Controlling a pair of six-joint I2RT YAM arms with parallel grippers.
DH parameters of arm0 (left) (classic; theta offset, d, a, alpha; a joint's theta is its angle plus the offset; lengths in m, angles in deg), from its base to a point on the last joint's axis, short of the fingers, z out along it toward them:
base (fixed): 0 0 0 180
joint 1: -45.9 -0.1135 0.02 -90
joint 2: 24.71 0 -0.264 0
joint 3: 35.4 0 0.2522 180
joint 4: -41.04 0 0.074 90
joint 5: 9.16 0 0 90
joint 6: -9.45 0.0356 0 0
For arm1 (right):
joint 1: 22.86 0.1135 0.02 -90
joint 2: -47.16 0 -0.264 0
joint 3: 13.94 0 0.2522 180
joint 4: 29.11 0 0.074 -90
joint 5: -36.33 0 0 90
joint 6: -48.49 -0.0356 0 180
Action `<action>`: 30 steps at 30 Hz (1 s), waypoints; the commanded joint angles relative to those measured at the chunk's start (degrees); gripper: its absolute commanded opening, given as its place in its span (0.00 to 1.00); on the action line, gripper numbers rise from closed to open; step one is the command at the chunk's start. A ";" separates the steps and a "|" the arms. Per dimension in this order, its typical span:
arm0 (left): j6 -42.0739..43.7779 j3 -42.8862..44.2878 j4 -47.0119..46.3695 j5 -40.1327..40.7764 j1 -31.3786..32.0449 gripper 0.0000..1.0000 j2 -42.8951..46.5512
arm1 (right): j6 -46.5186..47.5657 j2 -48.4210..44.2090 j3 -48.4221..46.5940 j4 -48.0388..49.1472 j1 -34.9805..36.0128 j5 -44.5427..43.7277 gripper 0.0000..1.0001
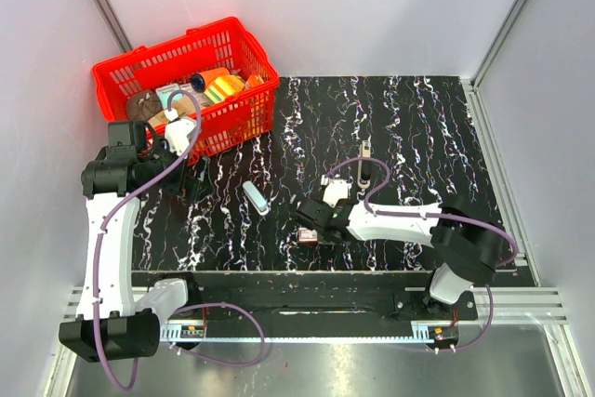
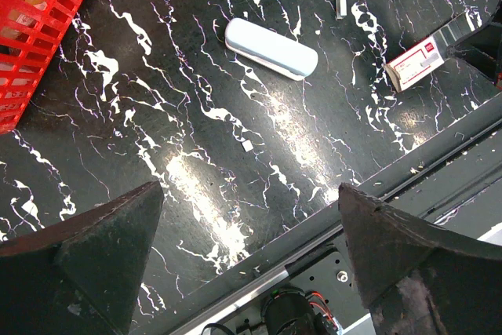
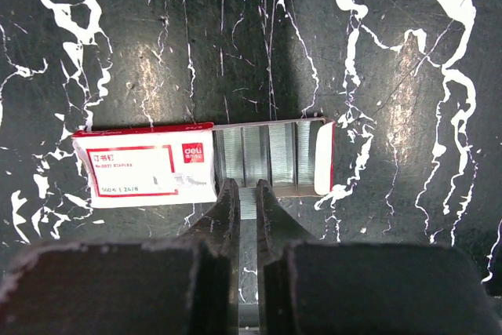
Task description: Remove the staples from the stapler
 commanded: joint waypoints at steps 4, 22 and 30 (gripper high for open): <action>0.60 -0.37 -1.90 -1.33 -0.35 0.99 0.18 | 1.55 1.54 -3.31 -1.34 0.48 -2.17 0.00; 0.60 -1.17 -2.25 -1.42 -0.35 0.99 0.62 | 3.66 2.33 -4.72 -1.96 0.30 -5.17 0.01; 0.69 -1.16 -2.25 -1.42 -0.35 0.99 0.62 | 4.63 3.74 -5.60 -1.87 0.13 -4.64 0.06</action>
